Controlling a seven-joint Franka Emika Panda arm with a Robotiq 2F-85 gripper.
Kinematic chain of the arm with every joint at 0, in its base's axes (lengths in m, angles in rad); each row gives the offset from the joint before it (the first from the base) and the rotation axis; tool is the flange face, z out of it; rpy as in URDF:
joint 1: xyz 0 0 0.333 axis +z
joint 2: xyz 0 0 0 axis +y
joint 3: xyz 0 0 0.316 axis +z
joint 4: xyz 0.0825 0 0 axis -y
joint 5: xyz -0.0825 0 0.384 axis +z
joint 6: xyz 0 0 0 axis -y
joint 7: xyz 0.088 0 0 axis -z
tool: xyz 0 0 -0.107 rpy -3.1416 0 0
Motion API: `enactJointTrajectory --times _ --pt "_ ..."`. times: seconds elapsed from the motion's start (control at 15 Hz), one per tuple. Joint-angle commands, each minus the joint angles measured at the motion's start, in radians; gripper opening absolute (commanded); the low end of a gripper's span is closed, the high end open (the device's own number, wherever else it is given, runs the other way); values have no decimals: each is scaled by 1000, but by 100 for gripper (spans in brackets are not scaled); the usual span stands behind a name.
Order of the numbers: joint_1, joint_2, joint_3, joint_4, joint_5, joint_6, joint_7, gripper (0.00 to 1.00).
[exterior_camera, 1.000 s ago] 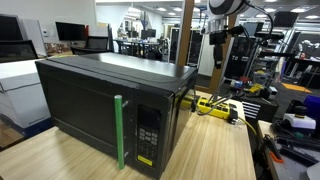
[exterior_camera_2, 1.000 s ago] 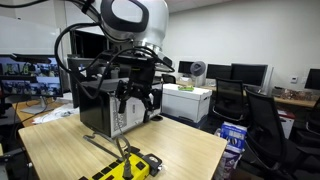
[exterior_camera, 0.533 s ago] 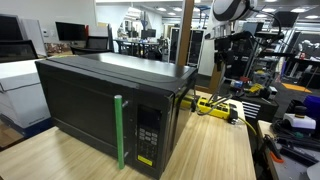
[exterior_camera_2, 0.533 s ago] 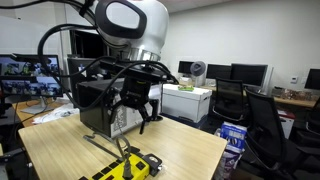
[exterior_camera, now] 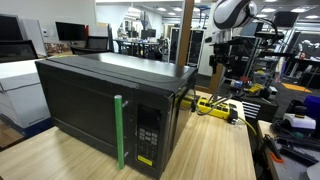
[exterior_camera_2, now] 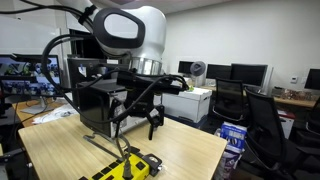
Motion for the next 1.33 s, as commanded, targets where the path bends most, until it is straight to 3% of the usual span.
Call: enactJointTrajectory --times 0.0,0.33,0.53,1.27 --pt "-2 -5 -11 -38 -53 34 -175 100" --pt "-6 -5 -18 -87 -106 137 -392 100" --pt "-7 -3 -16 -116 -68 198 -496 100" --pt "-7 37 -8 -166 -22 225 -647 100"
